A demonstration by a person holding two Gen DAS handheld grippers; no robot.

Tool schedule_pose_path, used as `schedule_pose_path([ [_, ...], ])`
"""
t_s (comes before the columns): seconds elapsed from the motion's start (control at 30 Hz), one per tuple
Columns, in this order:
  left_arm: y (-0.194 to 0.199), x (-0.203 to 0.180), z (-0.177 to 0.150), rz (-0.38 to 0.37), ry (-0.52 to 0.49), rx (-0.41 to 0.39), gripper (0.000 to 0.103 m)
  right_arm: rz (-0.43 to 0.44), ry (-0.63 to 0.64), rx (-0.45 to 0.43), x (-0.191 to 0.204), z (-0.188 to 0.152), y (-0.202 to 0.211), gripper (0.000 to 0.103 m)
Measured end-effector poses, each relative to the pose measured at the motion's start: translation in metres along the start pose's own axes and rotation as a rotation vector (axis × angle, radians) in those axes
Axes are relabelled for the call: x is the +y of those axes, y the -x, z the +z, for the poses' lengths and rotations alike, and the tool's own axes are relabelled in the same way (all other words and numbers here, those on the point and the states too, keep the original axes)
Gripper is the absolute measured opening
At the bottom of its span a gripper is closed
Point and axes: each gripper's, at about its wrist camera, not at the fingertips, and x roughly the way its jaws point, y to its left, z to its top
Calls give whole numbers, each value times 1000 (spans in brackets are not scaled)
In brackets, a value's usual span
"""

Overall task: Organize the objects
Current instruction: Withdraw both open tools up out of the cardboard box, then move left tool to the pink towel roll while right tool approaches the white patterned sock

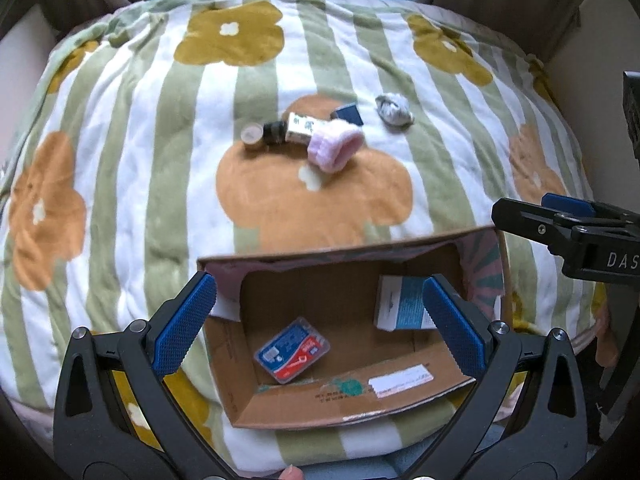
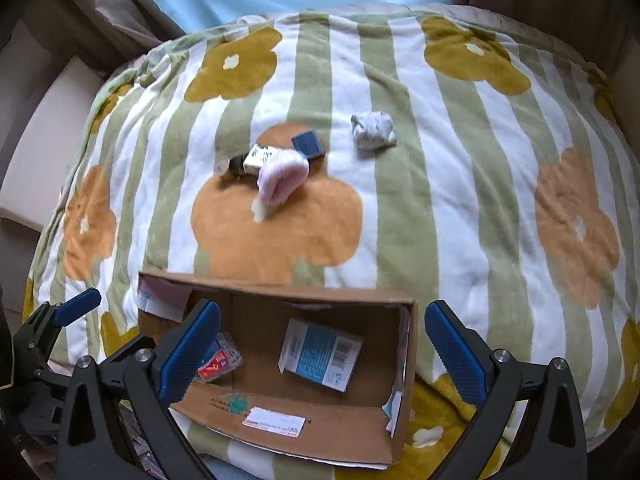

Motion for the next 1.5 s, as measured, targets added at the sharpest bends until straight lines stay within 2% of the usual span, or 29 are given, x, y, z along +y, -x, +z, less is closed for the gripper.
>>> schedule_pose_path([
  [0.2,-2,-2,25,1,7,-14,102,26,16,-22,-4,25,5,102],
  [0.57,-37,-9,57,-23,47,38,102,47,38,-57,-19,73,-5,102],
  [0.87,-79,-14,84,-53,89,94,102,76,61,5,-38,114,-39,102],
  [1.2,-125,-16,117,-71,124,142,102,85,50,55,-56,142,-79,102],
  [1.5,-162,-9,134,-94,201,166,102,101,58,86,-64,168,-115,102],
])
